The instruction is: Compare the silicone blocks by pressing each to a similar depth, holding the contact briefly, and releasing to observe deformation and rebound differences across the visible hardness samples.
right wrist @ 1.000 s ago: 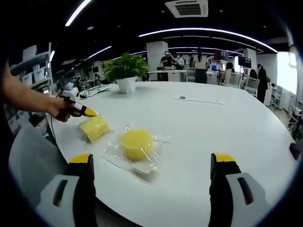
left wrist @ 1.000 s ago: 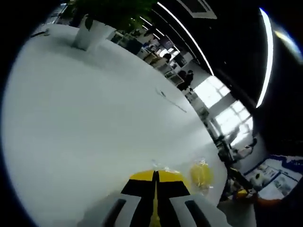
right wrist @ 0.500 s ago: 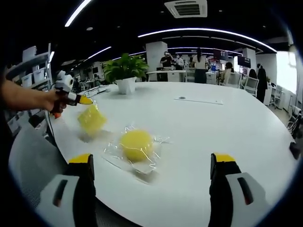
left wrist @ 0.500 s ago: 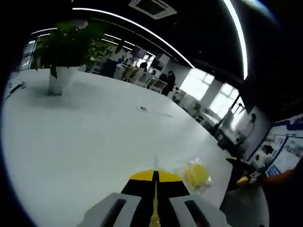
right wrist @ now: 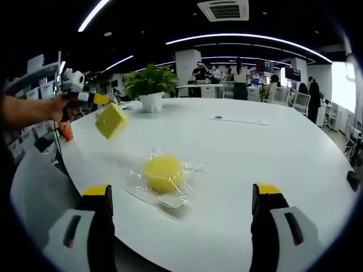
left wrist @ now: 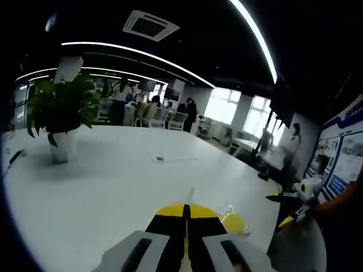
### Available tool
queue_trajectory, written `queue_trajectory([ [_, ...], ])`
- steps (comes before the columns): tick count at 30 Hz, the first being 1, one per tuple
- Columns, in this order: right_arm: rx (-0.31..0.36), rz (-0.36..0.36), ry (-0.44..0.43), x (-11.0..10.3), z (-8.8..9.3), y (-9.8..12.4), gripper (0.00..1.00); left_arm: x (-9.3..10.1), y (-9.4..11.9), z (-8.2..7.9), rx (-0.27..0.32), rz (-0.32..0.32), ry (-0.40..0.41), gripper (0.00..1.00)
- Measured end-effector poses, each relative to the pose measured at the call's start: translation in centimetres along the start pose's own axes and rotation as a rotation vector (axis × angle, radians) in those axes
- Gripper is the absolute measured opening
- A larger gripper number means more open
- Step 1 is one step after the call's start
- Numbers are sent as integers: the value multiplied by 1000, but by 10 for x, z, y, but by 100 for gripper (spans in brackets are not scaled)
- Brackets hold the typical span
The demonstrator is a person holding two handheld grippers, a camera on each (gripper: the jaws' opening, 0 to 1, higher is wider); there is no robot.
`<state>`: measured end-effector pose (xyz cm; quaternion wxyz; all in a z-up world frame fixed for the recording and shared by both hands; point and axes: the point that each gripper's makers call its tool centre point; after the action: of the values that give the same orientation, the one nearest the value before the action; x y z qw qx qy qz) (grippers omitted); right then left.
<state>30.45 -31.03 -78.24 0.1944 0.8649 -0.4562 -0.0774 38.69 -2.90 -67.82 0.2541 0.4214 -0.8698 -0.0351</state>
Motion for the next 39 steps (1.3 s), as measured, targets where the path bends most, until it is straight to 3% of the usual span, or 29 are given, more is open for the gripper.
queue_trajectory([
  [8,5,6,-6,1,0,0,96,34,11,-47,45,62,-96,0],
  [16,8,3,-10,1,-1,0,96,52,19,-76,66,92,-148,0],
  [22,5,-4,-5,-1,0,0,96,69,21,-84,72,118,-197,0],
  [27,0,-9,-4,-2,0,0,96,84,23,-88,87,160,-179,0],
  [39,-11,-15,-1,-4,2,0,96,130,23,-91,94,315,-188,0],
])
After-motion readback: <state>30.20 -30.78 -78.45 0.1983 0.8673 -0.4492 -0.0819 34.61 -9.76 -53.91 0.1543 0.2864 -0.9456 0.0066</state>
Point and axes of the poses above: the point that each gripper's makers call its tool centre point, and the gripper's own axes: y roughly backward along the fingers, x roughly to its right, z roughly out of its underside, and after that the axes turned 8 degrees about y, right-handed
